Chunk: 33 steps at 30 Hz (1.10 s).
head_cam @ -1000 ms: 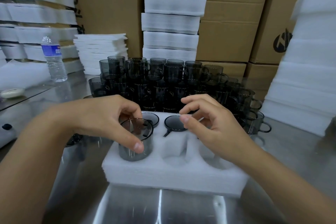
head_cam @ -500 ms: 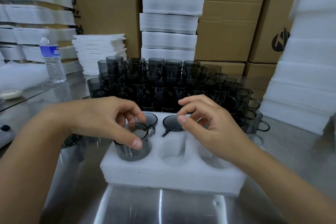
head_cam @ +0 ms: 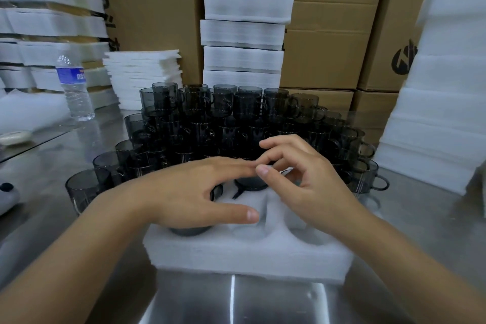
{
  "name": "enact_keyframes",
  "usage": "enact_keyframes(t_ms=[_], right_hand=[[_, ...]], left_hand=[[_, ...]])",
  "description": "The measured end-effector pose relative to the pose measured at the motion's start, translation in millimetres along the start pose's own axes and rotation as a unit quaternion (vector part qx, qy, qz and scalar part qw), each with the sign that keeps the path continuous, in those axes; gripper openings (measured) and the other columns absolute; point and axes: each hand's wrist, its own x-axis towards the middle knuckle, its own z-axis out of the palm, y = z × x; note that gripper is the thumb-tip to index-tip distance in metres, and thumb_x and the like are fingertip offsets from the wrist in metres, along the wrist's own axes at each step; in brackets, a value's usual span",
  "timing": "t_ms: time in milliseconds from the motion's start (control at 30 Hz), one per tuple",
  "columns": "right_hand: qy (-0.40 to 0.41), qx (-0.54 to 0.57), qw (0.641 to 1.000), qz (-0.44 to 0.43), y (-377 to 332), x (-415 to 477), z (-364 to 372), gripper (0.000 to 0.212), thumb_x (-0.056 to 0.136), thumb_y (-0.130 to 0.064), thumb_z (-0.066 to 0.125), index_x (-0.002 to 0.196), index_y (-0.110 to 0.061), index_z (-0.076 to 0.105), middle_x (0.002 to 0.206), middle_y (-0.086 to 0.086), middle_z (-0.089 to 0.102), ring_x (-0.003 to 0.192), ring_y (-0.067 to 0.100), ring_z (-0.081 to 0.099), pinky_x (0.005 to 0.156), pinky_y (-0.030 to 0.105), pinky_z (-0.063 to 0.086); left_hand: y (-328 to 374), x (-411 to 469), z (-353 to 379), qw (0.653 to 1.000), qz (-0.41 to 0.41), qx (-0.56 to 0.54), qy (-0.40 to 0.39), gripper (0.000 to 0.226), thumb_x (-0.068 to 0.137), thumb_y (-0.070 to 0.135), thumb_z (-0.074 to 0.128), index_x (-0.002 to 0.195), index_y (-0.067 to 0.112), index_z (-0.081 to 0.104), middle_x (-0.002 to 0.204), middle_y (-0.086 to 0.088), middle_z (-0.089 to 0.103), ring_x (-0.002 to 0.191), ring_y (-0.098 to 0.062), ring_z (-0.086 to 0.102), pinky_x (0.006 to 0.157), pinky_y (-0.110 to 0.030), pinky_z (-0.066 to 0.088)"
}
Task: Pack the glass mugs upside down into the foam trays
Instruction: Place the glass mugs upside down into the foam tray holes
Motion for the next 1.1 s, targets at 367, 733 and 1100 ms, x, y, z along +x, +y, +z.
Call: enact_keyframes(t_ms=[367, 733, 1100], right_hand=[[-0.021, -0.013, 1.0, 0.017, -0.7, 1.1, 1.0, 0.012, 0.088, -0.028, 0.061, 0.082, -0.022, 0.07, 0.11, -0.014, 0.057, 0.084, 0.004, 0.058, 0.071, 0.02, 0.047], [-0.054, -0.018, 0.998, 0.02, 2.1, 1.4, 0.7, 0.014, 0.088, -0.024, 0.063, 0.081, -0.015, 0.072, 0.096, -0.008, 0.065, 0.087, 0.007, 0.061, 0.076, 0.023, 0.048], [-0.069, -0.029, 0.997, 0.014, 7.2, 2.2, 0.8, 0.011, 0.086, -0.021, 0.064, 0.081, -0.017, 0.072, 0.09, -0.006, 0.067, 0.084, 0.006, 0.062, 0.072, 0.019, 0.048]], left_hand=[[-3.1, 9.3, 14.3, 0.999, -0.024, 0.024, -0.03, 0.087, 0.063, 0.086, 0.034, 0.141, 0.057, 0.01, 0.137, 0.05, 0.005, 0.132, 0.021, -0.005, 0.115, -0.02, 0.006], [-12.2, 10.9, 25.9, 0.998, -0.031, 0.05, 0.008, 0.079, 0.071, 0.085, 0.021, 0.143, 0.056, 0.006, 0.152, 0.035, 0.004, 0.137, 0.014, -0.008, 0.119, -0.03, 0.005], [-16.0, 10.1, 24.0, 0.994, -0.012, -0.059, 0.093, 0.049, 0.08, 0.065, 0.049, 0.126, 0.049, 0.05, 0.127, 0.03, 0.051, 0.122, 0.006, 0.042, 0.099, -0.016, 0.036]])
